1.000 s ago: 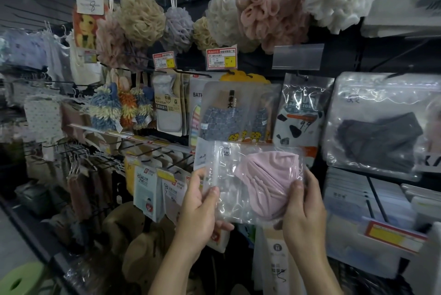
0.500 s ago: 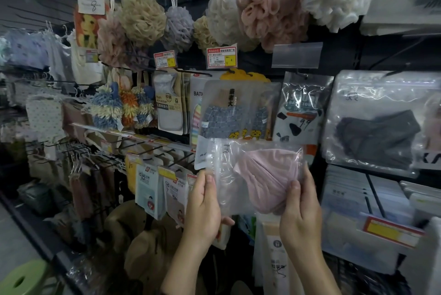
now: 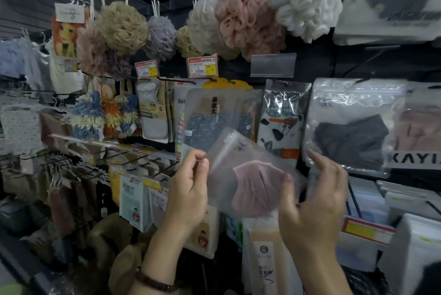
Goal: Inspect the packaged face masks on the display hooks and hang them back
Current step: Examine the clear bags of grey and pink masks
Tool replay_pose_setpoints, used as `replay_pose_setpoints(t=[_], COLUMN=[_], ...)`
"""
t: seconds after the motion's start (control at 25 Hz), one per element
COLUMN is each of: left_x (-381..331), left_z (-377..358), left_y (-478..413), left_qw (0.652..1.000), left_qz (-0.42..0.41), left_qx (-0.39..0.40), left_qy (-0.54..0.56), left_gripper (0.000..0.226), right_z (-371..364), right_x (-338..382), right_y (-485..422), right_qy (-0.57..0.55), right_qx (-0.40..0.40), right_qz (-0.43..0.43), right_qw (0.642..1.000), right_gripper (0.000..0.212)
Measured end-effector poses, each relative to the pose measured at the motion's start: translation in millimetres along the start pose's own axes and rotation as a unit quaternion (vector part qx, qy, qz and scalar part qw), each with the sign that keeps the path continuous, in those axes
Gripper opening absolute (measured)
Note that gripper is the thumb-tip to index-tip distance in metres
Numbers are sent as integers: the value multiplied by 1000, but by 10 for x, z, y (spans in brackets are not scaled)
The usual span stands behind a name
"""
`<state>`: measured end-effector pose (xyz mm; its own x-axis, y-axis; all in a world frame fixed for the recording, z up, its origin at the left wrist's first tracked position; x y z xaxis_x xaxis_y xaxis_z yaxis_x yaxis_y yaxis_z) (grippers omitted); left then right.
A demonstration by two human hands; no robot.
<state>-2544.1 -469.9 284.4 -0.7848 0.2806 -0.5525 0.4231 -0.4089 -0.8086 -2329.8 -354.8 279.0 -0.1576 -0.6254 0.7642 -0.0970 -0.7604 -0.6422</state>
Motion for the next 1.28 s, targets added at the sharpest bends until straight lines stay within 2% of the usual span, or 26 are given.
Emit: replay_pose_setpoints(t=[0.12, 0.2, 0.28, 0.68, 0.88, 1.04, 1.16, 1.28], left_x=[-283, -463, -562, -1037, -1328, -1519, -1614, -1655], left_z=[-86, -173, -266, -935, -1324, -1541, -1619, -1684], left_y=[-233, -375, -506, -998, -1241, -1451, -1560, -1595], left_qw=[996, 991, 989, 975, 962, 965, 969, 969], left_qz=[-73, -107, -126, -189, -224, -221, -220, -220], left_qx=[58, 77, 81, 113, 154, 140, 114, 109], left_qy=[-2, 9, 8, 2, 17, 16, 18, -4], left_gripper=[16, 18, 18, 14, 18, 22, 22, 22], right_z=[-54, -102, -85, 359, 676, 916, 995, 985], right_x=[394, 548, 603, 264, 249, 286, 305, 223], right_y=[-210, -385, -561, -1066, -1364, -1563, -1658, -1784], right_qy=[26, 36, 18, -14, -27, -68, -52, -42], right_qx=[86, 137, 149, 50, 13, -28, -56, -59], right_qz=[96, 121, 122, 28, 22, 33, 60, 48], right_qw=[991, 983, 981, 998, 999, 997, 995, 996], right_gripper=[51, 63, 70, 61, 58, 57, 39, 26])
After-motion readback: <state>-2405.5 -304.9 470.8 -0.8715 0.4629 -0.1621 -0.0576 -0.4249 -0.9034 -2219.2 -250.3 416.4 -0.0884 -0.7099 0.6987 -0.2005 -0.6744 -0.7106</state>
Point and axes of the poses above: each hand's wrist, its own y-axis away from the middle knuckle, its own z-axis out of the back of the hand, x = y × z, the point moved 6 cm from there along -y, towards the middle knuckle, and after that the axes turned 13 degrees about -z, right-handed, at the moved point
